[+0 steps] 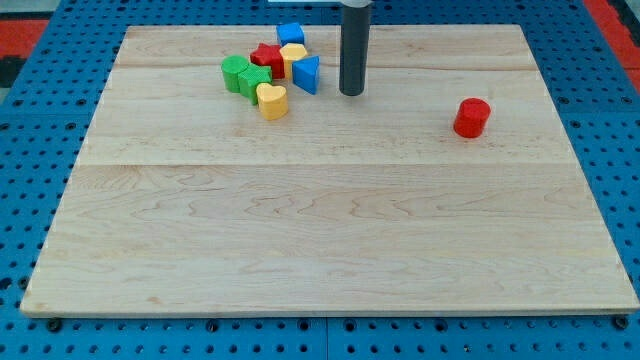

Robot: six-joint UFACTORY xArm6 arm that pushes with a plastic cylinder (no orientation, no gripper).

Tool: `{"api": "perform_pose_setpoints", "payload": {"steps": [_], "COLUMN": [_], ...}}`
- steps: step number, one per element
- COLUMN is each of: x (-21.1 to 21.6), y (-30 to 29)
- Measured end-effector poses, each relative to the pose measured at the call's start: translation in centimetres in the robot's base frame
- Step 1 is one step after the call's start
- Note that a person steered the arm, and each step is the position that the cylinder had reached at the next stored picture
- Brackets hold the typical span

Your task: Move the arm slightly towards the red circle

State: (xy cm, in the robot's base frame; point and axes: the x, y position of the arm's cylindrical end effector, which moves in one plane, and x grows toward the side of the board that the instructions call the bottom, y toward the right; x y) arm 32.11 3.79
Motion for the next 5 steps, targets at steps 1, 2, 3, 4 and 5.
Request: {"api": "perform_pose_setpoints", "payload": {"steps": [1, 2, 3, 4, 5], "x": [-0.1, -0.1, -0.1, 0.0, 0.0], "y": [0.0, 0.0, 0.3, 2.3, 3.7]}}
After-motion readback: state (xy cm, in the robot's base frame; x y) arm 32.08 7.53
